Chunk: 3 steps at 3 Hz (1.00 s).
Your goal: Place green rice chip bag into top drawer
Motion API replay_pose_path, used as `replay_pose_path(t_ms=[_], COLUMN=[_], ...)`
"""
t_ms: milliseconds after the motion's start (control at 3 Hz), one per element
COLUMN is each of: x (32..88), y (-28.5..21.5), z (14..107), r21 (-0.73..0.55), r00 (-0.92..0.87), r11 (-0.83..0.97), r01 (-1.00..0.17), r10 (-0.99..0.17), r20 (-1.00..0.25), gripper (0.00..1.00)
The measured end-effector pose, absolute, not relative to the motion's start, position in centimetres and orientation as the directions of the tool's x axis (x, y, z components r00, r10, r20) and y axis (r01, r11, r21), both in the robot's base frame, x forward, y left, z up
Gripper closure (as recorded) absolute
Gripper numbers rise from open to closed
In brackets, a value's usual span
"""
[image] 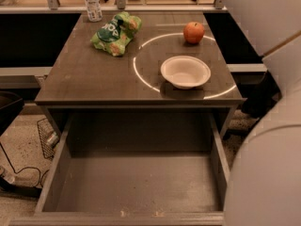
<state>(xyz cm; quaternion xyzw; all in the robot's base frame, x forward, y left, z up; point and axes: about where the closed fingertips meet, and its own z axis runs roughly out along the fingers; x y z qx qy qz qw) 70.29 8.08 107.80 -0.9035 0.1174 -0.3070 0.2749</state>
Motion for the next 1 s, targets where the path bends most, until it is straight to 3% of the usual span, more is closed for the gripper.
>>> replay_pose_path(t_ms=[333, 667, 1000], x=[69.2, 69.2, 70.3], y=[7.2, 7.2, 8.0], z=[108.4, 108.4, 107.1], r21=[-0.416, -0.416, -0.330], r00=[0.742, 0.742, 0.736], r11=[-0.909, -0.909, -0.943], r01=[-0.029, -0.029, -0.048], r10=[-0.298, -0.298, -0.257], r20=[0.600, 0.600, 0.626], gripper=[0.00, 0.00, 0.00])
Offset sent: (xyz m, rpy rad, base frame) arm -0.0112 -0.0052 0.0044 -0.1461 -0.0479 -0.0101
